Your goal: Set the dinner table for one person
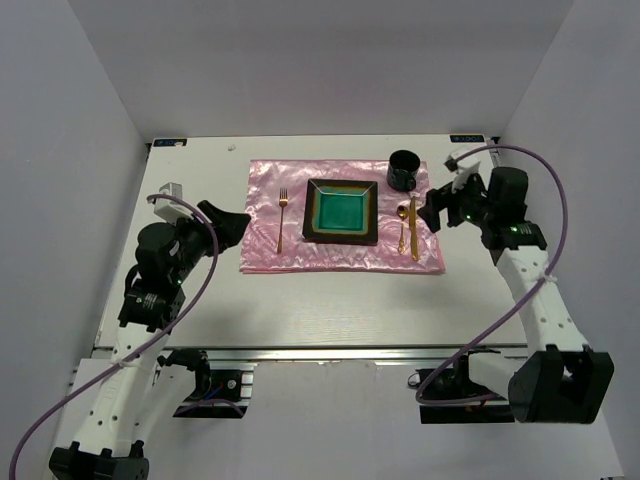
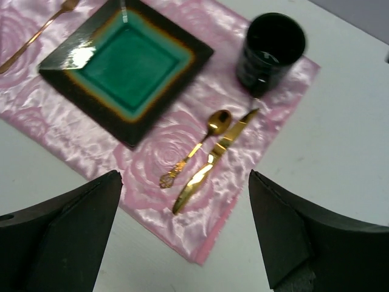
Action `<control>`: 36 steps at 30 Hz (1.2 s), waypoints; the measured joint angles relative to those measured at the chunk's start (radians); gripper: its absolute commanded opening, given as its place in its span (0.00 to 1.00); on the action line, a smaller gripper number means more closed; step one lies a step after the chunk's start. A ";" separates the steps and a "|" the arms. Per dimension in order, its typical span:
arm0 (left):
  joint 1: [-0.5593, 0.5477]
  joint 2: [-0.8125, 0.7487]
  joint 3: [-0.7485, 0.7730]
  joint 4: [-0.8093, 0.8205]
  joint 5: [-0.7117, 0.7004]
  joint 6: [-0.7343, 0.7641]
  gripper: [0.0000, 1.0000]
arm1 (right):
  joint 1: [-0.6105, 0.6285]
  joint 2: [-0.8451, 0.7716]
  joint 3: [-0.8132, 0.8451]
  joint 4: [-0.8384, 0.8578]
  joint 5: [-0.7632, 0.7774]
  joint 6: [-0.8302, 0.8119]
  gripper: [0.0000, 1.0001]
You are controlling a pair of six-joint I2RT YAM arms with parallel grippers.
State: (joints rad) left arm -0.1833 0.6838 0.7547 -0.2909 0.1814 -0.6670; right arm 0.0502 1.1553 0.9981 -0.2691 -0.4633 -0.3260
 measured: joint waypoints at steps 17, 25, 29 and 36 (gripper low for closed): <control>0.000 0.056 -0.012 0.081 0.071 0.005 0.86 | -0.160 -0.083 -0.054 -0.151 0.181 0.167 0.89; 0.000 0.057 -0.027 0.090 0.075 0.005 0.86 | -0.161 -0.101 -0.076 -0.145 0.254 0.193 0.89; 0.000 0.063 -0.027 0.090 0.075 0.005 0.86 | -0.161 -0.127 -0.115 -0.141 0.254 0.198 0.89; 0.000 0.063 -0.027 0.090 0.074 0.005 0.86 | -0.161 -0.126 -0.120 -0.124 0.250 0.195 0.89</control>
State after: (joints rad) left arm -0.1833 0.7464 0.7280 -0.2012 0.2558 -0.6621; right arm -0.1104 1.0290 0.8780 -0.3935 -0.2134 -0.1310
